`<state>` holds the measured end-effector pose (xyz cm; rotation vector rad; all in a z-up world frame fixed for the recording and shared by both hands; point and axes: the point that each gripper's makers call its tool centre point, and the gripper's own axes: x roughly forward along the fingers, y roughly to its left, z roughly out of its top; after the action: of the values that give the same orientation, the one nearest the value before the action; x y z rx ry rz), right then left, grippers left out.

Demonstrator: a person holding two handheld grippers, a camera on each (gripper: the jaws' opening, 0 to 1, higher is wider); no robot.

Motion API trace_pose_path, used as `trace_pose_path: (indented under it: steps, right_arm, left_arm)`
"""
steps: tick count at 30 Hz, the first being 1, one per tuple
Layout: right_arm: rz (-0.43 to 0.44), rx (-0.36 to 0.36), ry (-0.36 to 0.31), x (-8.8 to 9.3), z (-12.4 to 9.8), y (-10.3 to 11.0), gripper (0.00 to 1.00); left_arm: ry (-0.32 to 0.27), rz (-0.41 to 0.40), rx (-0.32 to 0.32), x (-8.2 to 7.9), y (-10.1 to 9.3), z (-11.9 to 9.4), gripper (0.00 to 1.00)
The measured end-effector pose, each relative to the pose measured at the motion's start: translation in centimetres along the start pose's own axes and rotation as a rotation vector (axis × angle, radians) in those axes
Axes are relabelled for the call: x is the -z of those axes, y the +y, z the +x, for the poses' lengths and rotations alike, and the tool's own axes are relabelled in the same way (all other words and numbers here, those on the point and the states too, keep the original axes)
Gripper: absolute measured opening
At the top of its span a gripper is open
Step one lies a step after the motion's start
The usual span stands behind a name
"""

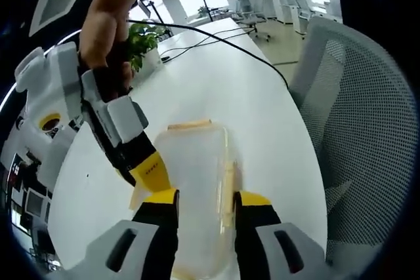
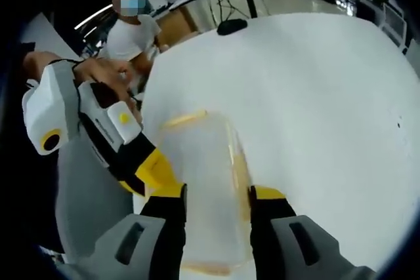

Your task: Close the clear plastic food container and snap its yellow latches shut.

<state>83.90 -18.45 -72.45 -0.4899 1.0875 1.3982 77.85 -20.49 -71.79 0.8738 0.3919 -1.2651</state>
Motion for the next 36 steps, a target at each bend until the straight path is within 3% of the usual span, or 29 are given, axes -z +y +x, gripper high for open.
trace_pose_path:
  steps: [10,14,21,26,36]
  right_arm:
    - [0.004,0.067,-0.055,-0.1,-0.3,0.0,0.36]
    - [0.006,0.126,-0.099,-0.2,-0.7,-0.1,0.37]
    - [0.020,0.193,-0.169,0.1,-1.5,0.0,0.44]
    - [0.054,0.234,-0.261,-0.5,-2.8,0.1,0.46]
    - [0.068,0.328,-0.338,1.0,-4.9,0.9,0.54]
  left_arm:
    - [-0.026,-0.123,0.006,-0.2,0.1,-0.4,0.27]
    - [-0.022,-0.144,-0.005,0.0,0.1,-1.0,0.35]
    - [-0.042,-0.226,-0.044,-0.2,0.9,-2.5,0.40]
    - [-0.027,-0.258,-0.055,0.7,1.1,-3.2,0.45]
    - [-0.021,-0.339,-0.092,1.7,1.9,-4.1,0.56]
